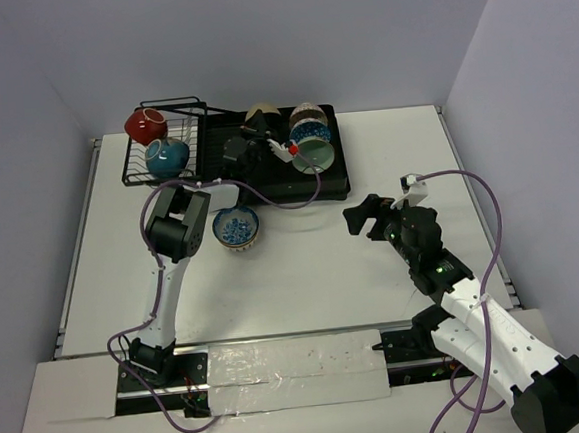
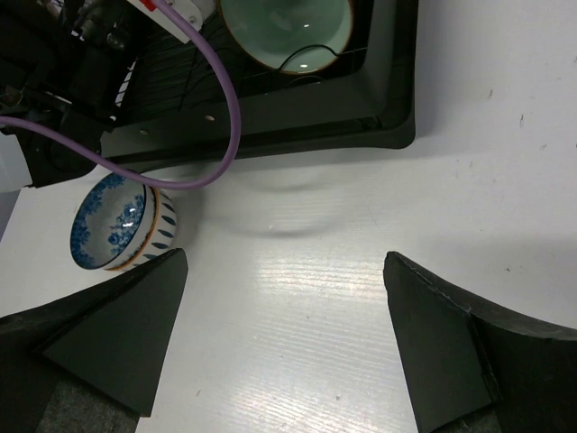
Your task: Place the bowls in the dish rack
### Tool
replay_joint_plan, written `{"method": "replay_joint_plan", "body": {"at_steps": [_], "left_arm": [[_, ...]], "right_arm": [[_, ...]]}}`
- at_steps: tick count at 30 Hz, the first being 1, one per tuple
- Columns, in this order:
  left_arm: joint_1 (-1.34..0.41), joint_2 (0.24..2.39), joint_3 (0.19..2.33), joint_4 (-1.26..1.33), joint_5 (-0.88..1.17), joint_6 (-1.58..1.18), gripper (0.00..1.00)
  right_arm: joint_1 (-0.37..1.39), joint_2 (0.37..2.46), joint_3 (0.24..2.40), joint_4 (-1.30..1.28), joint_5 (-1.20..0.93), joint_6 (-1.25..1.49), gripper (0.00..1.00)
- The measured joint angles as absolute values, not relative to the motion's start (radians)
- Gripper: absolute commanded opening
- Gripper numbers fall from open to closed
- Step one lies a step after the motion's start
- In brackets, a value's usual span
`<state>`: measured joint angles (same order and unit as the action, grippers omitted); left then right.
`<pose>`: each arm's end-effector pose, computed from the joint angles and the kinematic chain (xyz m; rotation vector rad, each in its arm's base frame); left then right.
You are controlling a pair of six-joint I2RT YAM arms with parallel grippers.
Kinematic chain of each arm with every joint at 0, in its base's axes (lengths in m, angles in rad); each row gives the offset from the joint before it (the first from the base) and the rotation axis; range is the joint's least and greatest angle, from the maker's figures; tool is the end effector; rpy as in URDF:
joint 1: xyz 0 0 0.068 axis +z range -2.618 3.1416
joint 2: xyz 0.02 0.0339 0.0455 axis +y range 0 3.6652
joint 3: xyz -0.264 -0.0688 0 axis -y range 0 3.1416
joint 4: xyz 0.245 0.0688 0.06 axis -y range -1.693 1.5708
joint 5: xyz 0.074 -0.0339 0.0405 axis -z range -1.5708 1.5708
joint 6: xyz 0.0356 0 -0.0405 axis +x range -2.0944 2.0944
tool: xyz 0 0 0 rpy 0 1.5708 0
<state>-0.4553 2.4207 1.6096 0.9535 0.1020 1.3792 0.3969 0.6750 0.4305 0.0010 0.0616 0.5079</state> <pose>0.4824 -0.2402 0.1670 1.2136 0.8209 0.6852 0.1599 0.0646 0.2510 0.1473 1.8472 0.5819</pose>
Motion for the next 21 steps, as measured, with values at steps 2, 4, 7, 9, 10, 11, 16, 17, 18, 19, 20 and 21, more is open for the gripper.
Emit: {"method": "replay_joint_plan", "body": {"at_steps": [2,4,7,9,10,11,16,17,18,19,20,21], "left_arm": [[-0.457,2.414,1.597,0.956,0.102,1.385,0.08],[-0.459,2.409,1.588,0.958,0.102,1.391,0.08],[-0.461,2.403,1.581,0.957,0.102,1.394,0.10],[-0.461,2.403,1.581,0.957,0.101,1.394,0.13],[-0.461,2.403,1.581,0.956,0.101,1.394,0.14],[-0.461,2.403,1.581,0.956,0.101,1.394,0.15],[-0.461,2.403,1.583,0.953,0.101,1.387,0.13],[-0.461,2.403,1.584,0.953,0.101,1.381,0.12],[-0.461,2.403,1.586,0.952,0.101,1.372,0.10],[-0.462,2.403,1.587,0.952,0.100,1.365,0.09],[-0.463,2.403,1.588,0.952,0.098,1.361,0.09],[-0.464,2.403,1.589,0.952,0.096,1.356,0.07]], "right_arm": [[0.397,0.674,0.430,0.001,0.062,0.508,0.97],[0.397,0.672,0.430,0.001,0.061,0.508,0.97],[0.397,0.668,0.430,0.001,0.061,0.508,0.97],[0.397,0.667,0.430,0.001,0.061,0.508,0.97],[0.397,0.666,0.430,0.001,0.061,0.508,0.96],[0.397,0.666,0.430,0.002,0.061,0.508,0.97],[0.397,0.666,0.430,0.006,0.061,0.508,0.96],[0.397,0.666,0.430,0.006,0.061,0.508,0.97],[0.397,0.666,0.430,0.007,0.061,0.508,0.97],[0.397,0.666,0.430,0.007,0.061,0.508,0.97],[0.397,0.666,0.430,0.007,0.061,0.508,0.97],[0.397,0.666,0.430,0.007,0.061,0.508,0.96]]}}
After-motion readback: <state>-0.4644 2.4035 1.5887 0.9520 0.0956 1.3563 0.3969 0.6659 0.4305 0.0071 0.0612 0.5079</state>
